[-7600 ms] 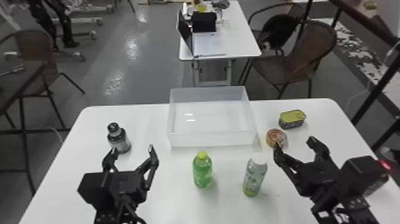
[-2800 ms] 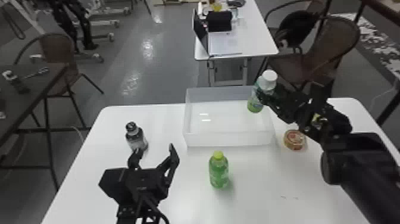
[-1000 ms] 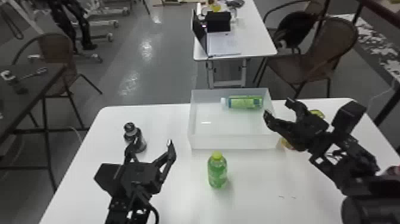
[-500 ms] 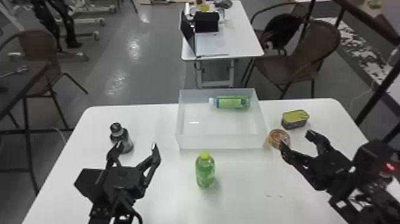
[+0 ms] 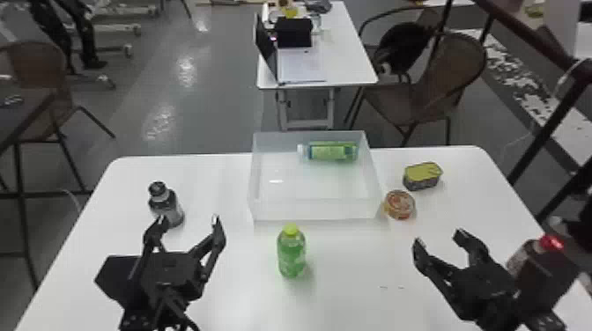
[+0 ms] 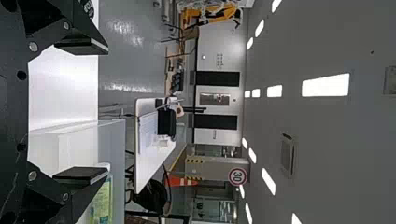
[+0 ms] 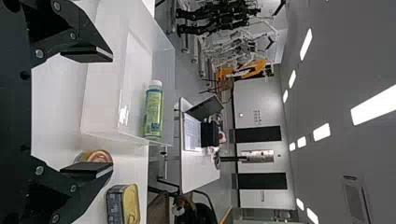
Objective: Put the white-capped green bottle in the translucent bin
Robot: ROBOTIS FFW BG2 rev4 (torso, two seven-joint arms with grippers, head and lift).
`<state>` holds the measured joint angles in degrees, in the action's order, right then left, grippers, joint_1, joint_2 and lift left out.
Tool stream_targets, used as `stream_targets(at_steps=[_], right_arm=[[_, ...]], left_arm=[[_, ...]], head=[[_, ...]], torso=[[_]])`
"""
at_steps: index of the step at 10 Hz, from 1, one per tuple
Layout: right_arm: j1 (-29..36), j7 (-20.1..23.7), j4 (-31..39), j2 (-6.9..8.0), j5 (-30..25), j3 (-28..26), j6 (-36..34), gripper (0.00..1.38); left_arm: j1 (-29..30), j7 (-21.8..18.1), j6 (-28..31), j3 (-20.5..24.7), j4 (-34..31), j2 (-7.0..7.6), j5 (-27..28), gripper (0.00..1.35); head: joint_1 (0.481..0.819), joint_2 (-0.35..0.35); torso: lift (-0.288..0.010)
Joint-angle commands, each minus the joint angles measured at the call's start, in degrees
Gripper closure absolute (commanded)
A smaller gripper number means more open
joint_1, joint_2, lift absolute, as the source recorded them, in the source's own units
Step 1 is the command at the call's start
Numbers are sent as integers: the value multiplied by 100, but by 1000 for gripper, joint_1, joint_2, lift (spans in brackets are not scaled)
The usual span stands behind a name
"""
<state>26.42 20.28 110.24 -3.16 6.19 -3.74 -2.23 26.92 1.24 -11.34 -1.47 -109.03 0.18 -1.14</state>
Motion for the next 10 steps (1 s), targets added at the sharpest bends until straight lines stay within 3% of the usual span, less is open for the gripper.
stream_targets(at_steps=[1,3,4,5,6,8,9,10], right_arm=[[-49,-24,42,0,-39,-4,3,438],[-23,-261,279,26,-188,31,-164,438],[100,-586,411,97,-241,75,-164,440],[390,-1351,595,167,-56,233,-269,437],[478,-1623,639,176,366,374,-357,435],[-93,-744,235,-97,471,567,328,412],[-190,-824,314,-273,190,629,425,417],[-23,-1166,534,-255,216,655,91,440]], left_arm=[[15,17,9,-11,-4,-32,-9,360],[-12,34,44,-37,-4,-32,8,360],[-12,43,44,-37,-4,-32,8,361],[-20,96,44,-64,-4,-32,-1,360],[-12,105,35,-64,-4,-32,-1,361],[-20,122,132,-117,-4,-32,-1,361],[-47,131,158,-152,-4,-32,-18,361],[-38,219,141,-187,-4,-32,-80,361]], head=[[695,28],[695,24],[695,19],[695,13],[695,-3],[695,8],[695,44],[695,52]], torso=[[-19],[-19],[-19],[-19],[-19],[-19],[-19],[-19]])
